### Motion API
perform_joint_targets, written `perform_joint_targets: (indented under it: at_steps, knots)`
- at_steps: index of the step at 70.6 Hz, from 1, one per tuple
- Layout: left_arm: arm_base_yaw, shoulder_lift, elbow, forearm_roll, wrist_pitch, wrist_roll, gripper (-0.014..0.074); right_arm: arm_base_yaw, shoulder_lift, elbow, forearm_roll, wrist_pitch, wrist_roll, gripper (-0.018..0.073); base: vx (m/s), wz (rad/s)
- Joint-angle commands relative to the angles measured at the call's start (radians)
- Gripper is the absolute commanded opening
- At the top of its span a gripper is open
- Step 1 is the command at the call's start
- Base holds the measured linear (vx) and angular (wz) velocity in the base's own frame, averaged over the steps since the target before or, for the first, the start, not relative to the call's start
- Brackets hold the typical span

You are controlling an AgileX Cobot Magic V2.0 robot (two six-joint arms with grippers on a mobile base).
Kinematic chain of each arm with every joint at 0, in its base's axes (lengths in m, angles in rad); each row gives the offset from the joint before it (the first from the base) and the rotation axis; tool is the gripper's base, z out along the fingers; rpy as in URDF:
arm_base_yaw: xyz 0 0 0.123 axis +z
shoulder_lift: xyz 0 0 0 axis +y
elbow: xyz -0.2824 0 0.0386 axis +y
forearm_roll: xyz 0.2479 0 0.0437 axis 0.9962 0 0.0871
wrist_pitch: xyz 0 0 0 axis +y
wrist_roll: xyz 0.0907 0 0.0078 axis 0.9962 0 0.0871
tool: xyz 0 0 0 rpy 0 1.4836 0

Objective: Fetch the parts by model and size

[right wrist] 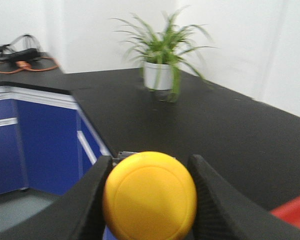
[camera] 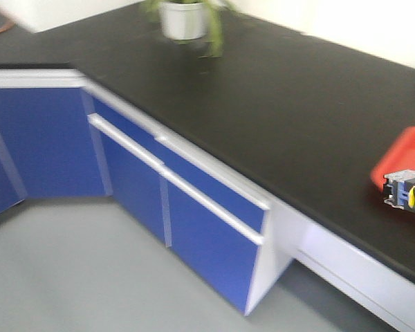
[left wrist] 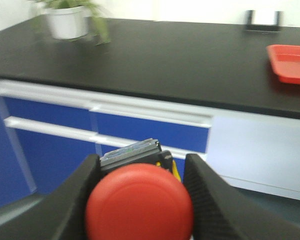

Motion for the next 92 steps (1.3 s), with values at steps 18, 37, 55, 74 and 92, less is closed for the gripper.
perform_joint_targets:
  at_steps: [18,37,55,74,92]
  knots:
    - [-0.004,0.020,-0.022,-0.004,-0.084,-0.002,-0.0007,0.000,0.009,-0.032,-0.001,-0.086,0.000,-0.0006,0.17,-0.72]
    - [-0.004,0.020,-0.022,-0.004,-0.084,-0.002,-0.0007,0.000,0.009,-0.032,-0.001,-0.086,0.000,-0.0006,0.17,-0.74]
    - [-0.004,0.020,-0.022,-0.004,-0.084,-0.002,-0.0007,0.000,0.009,-0.032,-0.001,-0.087,0.000,-0.0006,0.17,-0.75]
    - [-0.004,0.020,-0.022,-0.004,-0.084,-0.002,-0.0007,0.000,0.009,-0.032,-0.001,-0.087,0.000,-0.0006,0.14,-0.52]
    - [-0.004,0.020,-0.022,-0.004,-0.084,-0.002,-0.0007,0.000,0.009,-0.032,-0.001,-0.087,0.000,-0.0006,0.10,-0.18]
